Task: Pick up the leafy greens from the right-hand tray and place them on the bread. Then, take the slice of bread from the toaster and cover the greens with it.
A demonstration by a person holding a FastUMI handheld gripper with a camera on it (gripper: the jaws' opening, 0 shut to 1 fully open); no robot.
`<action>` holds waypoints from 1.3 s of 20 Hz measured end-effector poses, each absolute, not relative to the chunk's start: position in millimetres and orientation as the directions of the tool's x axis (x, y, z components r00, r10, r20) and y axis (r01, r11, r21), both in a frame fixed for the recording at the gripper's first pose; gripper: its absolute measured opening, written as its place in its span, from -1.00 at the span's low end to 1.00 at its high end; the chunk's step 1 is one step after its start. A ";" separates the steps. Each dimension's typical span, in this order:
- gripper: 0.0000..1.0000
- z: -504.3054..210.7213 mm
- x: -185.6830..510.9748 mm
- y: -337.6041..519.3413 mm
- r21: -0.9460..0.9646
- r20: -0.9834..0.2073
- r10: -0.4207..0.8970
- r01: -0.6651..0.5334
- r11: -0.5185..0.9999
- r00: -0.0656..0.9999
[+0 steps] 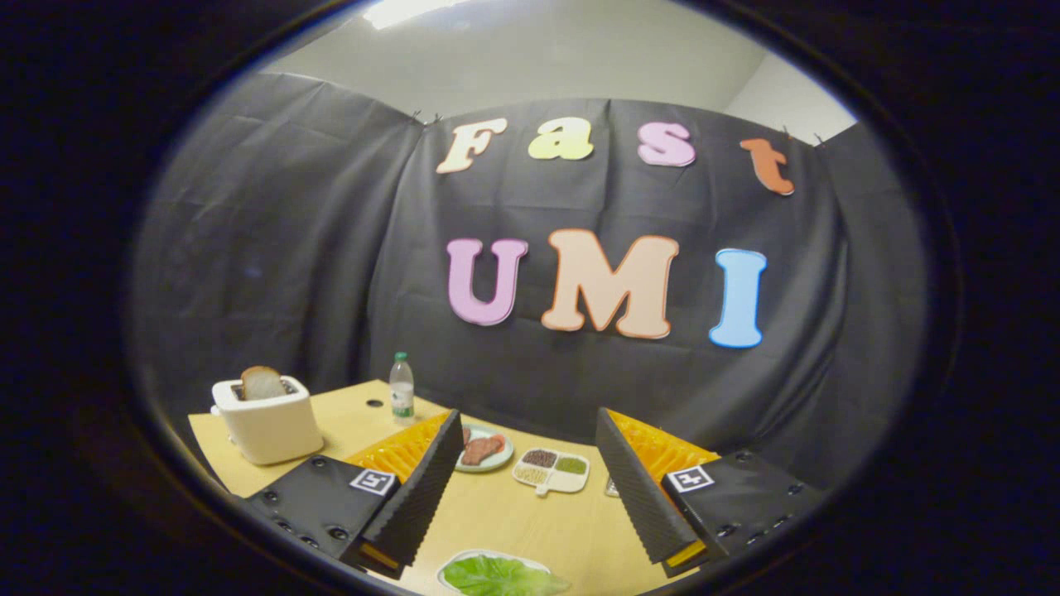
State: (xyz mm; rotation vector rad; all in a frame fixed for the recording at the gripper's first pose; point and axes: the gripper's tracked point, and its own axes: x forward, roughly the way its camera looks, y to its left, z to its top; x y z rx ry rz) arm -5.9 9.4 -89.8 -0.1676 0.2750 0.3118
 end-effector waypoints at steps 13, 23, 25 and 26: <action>0.98 -238.2 -50.6 -13.7 -0.179 -0.668 0.413 -0.672 0.718 0.619; 0.98 -339.0 -99.4 -13.4 -0.031 -0.857 0.410 -0.825 0.565 0.313; 0.98 -358.3 -104.5 -12.5 -0.006 -0.877 0.399 -0.835 0.551 0.269; 0.98 -368.4 -107.6 -12.5 0.009 -0.886 0.391 -0.836 0.549 0.247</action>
